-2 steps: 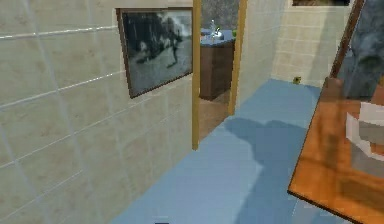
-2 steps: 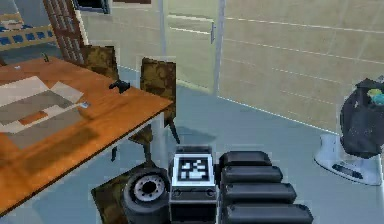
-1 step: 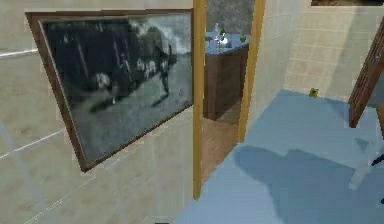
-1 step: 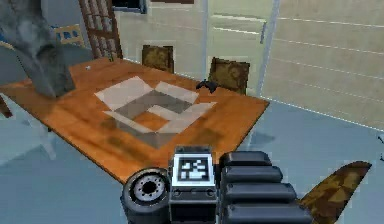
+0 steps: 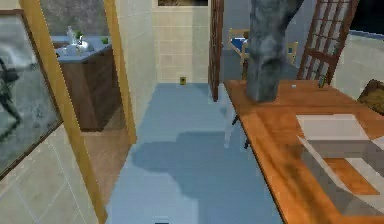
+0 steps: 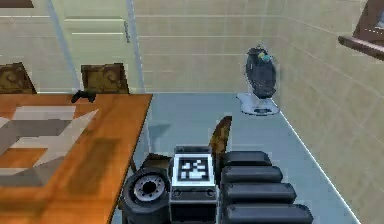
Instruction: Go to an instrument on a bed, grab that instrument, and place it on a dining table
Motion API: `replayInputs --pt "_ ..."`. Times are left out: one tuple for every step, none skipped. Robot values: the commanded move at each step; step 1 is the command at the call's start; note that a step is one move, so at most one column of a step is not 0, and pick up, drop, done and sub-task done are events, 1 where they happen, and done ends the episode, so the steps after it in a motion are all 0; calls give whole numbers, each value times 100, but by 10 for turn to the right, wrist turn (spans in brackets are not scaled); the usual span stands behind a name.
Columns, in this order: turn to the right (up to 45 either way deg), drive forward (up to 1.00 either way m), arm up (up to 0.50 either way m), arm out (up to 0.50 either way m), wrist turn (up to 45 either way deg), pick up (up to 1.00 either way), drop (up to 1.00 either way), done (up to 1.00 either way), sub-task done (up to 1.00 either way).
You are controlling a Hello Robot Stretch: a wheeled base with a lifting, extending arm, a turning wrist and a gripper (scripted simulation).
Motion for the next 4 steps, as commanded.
replayInputs --pt "0 100 0 0 0 0 0 0 0" --pt "60 0 0 0 0 0 0 0 0" --pt "0 10 0 0 0 0 0 0 0" --pt "-450 0 0 0 0 0 0 0 0"
